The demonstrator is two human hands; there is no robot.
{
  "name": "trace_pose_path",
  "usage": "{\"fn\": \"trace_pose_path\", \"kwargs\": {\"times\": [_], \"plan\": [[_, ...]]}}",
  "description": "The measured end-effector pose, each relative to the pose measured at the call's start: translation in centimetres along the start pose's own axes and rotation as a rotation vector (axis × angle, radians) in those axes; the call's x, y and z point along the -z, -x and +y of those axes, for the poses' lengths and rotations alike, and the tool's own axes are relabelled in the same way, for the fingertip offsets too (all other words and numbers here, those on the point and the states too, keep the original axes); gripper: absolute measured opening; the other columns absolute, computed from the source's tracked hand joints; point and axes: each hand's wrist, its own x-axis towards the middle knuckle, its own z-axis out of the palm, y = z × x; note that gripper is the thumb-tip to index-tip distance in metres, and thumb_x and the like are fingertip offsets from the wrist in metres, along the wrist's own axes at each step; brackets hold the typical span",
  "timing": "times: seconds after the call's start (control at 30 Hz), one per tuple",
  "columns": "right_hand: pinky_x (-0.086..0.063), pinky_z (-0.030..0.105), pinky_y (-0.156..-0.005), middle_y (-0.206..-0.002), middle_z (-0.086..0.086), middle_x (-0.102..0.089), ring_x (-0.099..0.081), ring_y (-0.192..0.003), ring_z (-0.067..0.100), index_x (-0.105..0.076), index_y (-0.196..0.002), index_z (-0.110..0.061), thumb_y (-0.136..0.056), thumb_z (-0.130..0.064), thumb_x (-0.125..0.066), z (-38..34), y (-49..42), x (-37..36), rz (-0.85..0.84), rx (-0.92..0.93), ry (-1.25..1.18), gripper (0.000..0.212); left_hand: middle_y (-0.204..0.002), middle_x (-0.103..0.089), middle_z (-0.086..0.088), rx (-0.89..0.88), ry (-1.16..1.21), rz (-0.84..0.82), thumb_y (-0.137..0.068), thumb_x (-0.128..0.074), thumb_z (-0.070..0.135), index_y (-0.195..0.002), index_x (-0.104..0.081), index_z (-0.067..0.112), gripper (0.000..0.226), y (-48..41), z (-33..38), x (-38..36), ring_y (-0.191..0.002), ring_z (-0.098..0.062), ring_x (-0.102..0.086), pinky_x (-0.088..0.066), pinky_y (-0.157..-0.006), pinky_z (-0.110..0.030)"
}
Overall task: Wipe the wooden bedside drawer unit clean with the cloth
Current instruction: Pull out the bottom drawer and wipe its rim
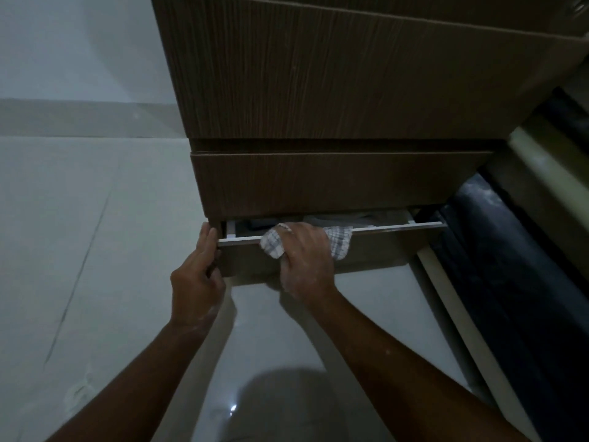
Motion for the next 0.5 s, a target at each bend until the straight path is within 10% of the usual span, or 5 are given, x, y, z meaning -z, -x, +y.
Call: {"fn": "trace_pose_path", "kwargs": {"times": [0.5], "plan": [[-0.029, 0.03, -0.111, -0.12, 0.012, -0.065, -0.051, -0.117, 0.023, -0.065, -0.115, -0.013, -0.088, 0.0, -0.057, 19.8, 2.2, 8.0, 0.117, -0.371, 0.215, 0.031, -0.146, -0.048, -0.026, 0.061, 0.048, 0.034, -0.079, -0.055, -0.032, -0.137, -0.053, -0.013, 0.062, 0.0, 0.2, -0.6, -0.123, -0.023, -0.057, -0.033, -0.107, 0.0]]}}
